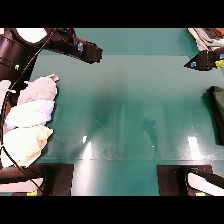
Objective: Fold the shirts.
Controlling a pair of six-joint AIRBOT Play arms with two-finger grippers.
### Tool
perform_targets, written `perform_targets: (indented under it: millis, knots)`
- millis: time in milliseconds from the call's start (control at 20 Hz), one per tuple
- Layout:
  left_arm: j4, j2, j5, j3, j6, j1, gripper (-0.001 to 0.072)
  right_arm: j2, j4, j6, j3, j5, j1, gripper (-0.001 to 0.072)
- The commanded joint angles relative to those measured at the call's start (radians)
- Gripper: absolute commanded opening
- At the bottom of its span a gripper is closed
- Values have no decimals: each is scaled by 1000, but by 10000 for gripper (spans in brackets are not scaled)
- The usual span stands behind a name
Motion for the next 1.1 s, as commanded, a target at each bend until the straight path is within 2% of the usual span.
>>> perform_targets:
  millis: [0, 450, 700, 750, 800, 850, 950, 1050]
  knots:
    - [0, 0, 0, 0, 0, 0, 23, 0, 1, -2, 1, 1, 5, 15]
    - [0, 0, 2, 0, 0, 0, 23, 0, 0, -2, 1, 1, 5, 15]
    - [27, 0, 60, 0, 16, 1, 28, 0, 0, -2, 1, 0, 5, 14]
    - [94, 1, 50, 2, 29, 10, 268, 0, 0, -2, 1, 0, 5, 14]
    - [202, 3, 21, 3, 1, 26, 614, 0, 0, -2, 1, 0, 5, 14]
    - [327, 3, -23, 2, -40, 49, 647, 0, 0, -2, 1, 0, 5, 14]
    - [544, 2, -118, -24, -91, 127, 647, 0, 1, -1, 1, -1, 5, 14]
    - [576, 2, -147, -101, -111, 241, 647, 0, 1, -1, 1, -4, 5, 15]
